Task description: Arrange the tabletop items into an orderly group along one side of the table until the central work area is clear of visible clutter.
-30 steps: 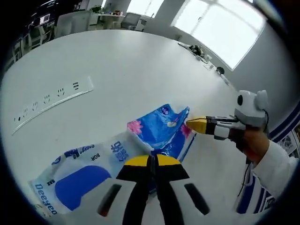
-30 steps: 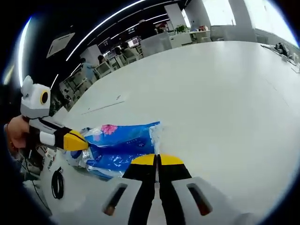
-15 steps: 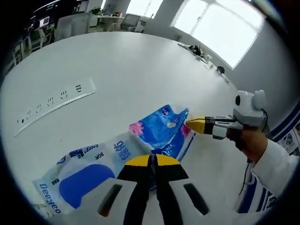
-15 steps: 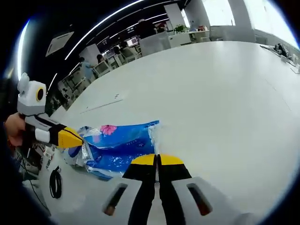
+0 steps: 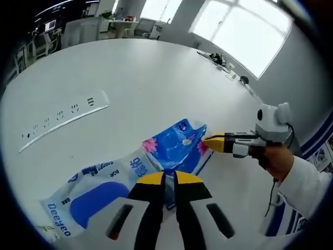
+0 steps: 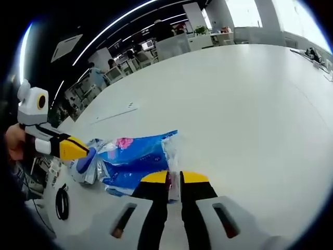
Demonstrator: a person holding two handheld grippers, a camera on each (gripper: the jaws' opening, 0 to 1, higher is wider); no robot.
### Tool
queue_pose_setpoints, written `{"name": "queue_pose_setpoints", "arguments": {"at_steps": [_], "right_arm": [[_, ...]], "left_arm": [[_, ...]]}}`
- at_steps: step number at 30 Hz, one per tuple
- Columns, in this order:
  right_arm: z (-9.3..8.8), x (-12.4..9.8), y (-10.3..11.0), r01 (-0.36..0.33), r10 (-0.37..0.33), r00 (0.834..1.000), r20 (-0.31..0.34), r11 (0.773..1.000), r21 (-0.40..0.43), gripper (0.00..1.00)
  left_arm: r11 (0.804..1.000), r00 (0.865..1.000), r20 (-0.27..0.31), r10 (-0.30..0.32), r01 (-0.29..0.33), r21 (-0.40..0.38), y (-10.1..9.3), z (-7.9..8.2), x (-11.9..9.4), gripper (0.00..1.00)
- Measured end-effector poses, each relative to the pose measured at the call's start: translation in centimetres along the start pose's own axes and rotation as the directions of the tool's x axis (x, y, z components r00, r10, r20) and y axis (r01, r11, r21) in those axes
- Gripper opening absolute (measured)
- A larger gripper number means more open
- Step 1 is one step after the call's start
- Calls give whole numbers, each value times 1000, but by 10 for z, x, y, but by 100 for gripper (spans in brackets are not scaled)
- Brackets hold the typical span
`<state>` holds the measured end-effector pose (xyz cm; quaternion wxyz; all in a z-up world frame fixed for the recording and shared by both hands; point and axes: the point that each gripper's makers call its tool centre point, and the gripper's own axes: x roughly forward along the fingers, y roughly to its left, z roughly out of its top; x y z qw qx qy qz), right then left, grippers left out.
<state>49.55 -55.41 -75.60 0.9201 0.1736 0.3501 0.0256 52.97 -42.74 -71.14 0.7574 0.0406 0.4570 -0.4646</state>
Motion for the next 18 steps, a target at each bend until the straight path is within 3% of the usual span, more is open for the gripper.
{"name": "queue_pose_setpoints", "arguments": {"at_steps": [10,18], "right_arm": [[4,-3,-4,6,-6,1000,9,1000,-1,13],[7,-13,5,5,-5,1000,23,1000,3,18]], "left_arm": [[1000,1000,2,9,-9,15,0,-1,-5,13],[998,1000,2,28,-28,52,2,-2,-12,23]]}}
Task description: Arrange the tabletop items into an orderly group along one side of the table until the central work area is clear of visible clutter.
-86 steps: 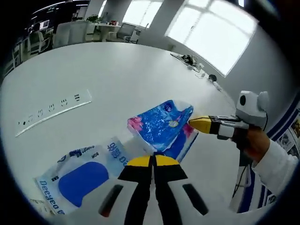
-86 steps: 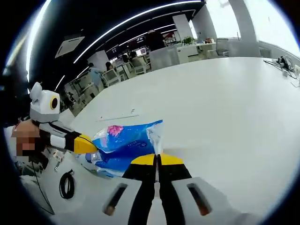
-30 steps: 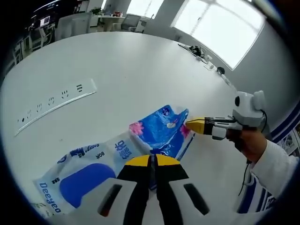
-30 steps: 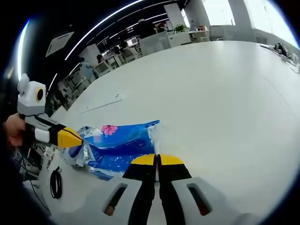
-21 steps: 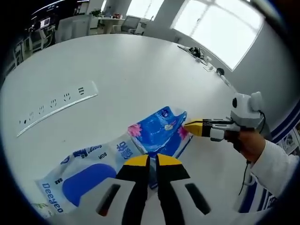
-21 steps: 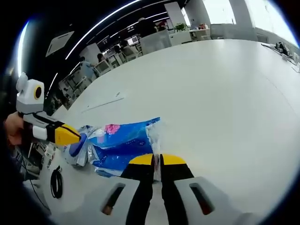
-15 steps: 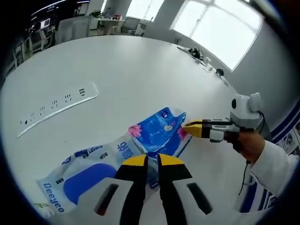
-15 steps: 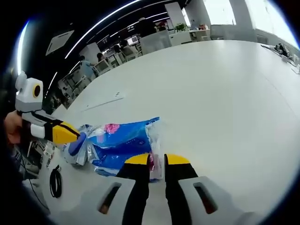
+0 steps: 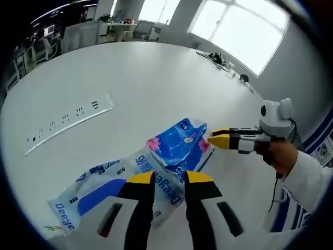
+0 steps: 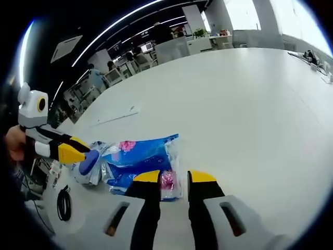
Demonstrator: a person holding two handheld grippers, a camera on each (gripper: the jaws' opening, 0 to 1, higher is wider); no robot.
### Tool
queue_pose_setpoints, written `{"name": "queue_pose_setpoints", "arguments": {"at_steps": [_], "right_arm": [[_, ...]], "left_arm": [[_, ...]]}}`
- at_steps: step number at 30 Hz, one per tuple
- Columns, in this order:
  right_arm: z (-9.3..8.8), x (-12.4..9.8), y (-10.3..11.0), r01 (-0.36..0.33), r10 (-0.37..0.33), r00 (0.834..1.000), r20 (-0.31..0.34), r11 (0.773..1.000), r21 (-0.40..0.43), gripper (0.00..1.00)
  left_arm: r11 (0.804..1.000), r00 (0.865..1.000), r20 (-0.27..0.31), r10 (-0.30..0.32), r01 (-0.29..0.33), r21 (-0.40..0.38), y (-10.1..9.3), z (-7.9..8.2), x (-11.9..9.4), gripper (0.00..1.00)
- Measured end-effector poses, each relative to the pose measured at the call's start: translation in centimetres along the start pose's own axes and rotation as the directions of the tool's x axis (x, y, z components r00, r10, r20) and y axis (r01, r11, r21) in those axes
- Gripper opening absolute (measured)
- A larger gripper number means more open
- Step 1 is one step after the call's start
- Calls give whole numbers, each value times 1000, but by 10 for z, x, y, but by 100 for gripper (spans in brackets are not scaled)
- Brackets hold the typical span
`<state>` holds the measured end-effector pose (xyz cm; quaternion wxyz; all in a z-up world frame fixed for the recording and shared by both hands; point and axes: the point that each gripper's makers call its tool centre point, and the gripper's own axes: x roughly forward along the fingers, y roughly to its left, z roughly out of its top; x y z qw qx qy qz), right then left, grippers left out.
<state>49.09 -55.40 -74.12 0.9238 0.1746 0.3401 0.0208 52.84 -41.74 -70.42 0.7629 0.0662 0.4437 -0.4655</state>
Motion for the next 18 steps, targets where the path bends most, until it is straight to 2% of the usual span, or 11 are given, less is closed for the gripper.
{"name": "queue_pose_setpoints", "arguments": {"at_steps": [18], "right_arm": [[10,-19,18,-25,25,999,24,1000,-15,29]], "left_arm": [[1000,999,46,-13,12,22,0,8,-21,43]]}}
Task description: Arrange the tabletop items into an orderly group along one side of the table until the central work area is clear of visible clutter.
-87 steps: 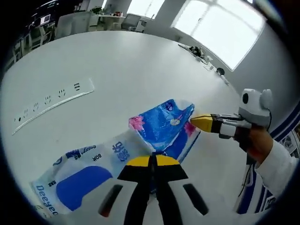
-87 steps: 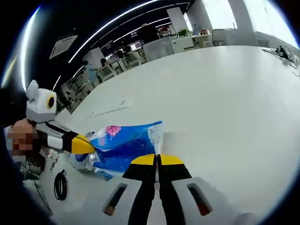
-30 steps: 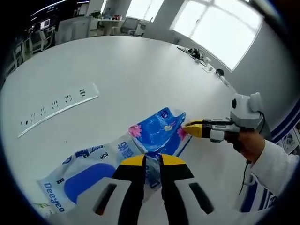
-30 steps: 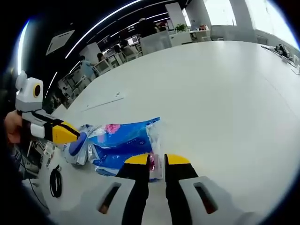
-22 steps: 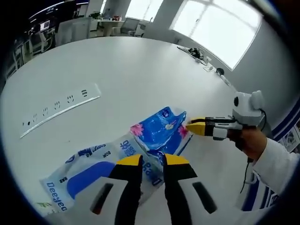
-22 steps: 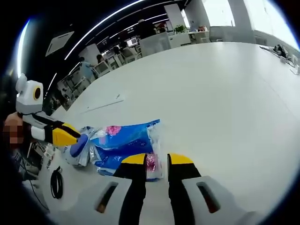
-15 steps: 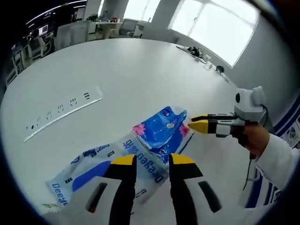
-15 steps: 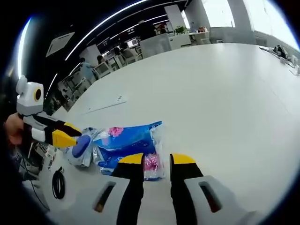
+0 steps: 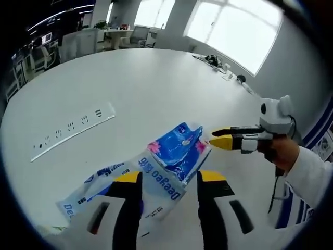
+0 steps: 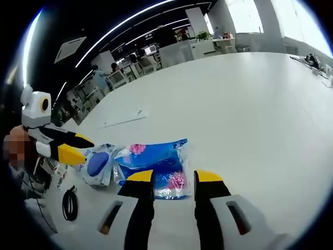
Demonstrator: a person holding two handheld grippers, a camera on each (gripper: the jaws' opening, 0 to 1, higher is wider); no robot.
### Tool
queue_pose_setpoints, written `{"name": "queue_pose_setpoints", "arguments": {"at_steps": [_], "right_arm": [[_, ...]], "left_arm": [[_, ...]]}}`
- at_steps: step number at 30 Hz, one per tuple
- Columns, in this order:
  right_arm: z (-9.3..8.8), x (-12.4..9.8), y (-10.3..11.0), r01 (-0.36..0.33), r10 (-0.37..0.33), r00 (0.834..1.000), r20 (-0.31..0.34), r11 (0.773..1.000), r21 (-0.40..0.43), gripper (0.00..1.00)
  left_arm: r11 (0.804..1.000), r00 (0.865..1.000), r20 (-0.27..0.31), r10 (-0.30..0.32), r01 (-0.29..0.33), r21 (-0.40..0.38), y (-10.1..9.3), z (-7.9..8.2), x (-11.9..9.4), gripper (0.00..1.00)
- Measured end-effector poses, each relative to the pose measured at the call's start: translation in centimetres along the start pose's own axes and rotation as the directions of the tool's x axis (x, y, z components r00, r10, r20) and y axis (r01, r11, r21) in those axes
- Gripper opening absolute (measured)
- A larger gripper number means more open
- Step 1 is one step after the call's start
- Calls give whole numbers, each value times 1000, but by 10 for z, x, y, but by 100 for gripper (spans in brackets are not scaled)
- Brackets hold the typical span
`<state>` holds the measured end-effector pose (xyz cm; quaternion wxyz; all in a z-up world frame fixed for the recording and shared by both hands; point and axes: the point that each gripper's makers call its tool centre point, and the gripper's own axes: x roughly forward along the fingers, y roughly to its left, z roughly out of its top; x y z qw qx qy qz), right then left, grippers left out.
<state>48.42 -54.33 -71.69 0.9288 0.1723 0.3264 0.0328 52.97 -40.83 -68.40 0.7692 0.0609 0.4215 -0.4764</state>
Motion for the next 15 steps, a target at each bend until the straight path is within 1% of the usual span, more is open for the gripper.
{"name": "queue_pose_setpoints", "arguments": {"at_steps": [7,9,15], "right_arm": [[8,-10,10,-21,21,1000,18,1000,-8,35],[10,-14,15,-26,26,999,20,1000,-16,36],[16,-22,26,-47,48,998,31,998,-33,41]], "left_arm": [[1000,999,40,-19,19,5,-7,4,-15,52],[1000,998,50,-27,26,12,-7,8,-16,54],[998,994,96,-51,48,32,-10,15,-31,59]]}}
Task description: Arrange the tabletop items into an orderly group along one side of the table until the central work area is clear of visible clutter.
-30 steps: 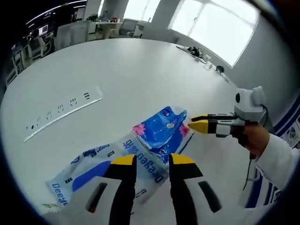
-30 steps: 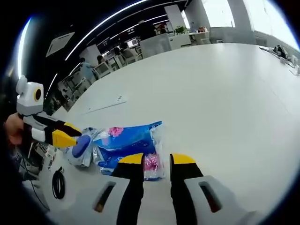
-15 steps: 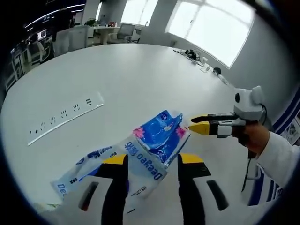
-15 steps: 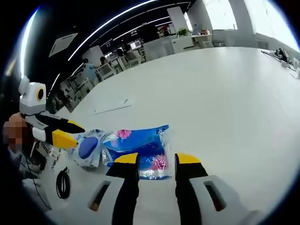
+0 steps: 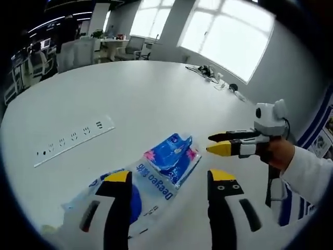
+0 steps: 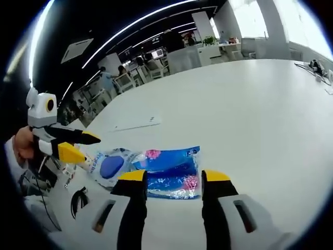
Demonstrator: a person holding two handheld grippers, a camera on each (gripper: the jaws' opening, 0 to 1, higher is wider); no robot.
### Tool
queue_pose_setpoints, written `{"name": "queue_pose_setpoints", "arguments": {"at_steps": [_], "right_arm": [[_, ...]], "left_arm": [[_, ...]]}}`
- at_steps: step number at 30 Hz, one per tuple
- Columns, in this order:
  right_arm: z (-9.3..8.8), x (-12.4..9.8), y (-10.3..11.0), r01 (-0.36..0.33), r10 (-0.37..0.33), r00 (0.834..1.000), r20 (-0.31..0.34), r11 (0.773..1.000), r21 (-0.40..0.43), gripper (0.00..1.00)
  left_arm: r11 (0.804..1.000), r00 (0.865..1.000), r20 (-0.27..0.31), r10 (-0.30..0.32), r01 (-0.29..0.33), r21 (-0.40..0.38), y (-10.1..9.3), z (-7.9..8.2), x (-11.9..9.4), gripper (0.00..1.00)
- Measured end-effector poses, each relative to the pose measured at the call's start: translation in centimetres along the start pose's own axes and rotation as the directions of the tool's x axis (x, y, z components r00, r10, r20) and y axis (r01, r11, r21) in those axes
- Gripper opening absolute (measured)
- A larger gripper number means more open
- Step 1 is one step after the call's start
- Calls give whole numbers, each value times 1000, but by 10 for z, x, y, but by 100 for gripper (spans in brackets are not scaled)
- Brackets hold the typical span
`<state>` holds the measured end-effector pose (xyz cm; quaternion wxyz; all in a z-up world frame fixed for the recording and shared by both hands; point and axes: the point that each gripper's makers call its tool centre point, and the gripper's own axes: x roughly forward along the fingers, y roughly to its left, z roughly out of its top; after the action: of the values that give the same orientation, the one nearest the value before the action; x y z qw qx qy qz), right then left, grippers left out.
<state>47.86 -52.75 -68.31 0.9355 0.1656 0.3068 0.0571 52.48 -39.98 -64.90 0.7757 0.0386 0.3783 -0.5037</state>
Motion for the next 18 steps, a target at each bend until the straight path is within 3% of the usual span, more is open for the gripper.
{"name": "queue_pose_setpoints", "arguments": {"at_steps": [5,18], "right_arm": [[5,-7,12,-15,16,1000,11,1000,-12,47],[19,-29,45,-52,54,997,47,998,-40,55]], "left_arm": [[1000,1000,7,0,0,8,0,-1,-11,63],[998,993,102,-66,64,26,-20,10,-52,72]]}}
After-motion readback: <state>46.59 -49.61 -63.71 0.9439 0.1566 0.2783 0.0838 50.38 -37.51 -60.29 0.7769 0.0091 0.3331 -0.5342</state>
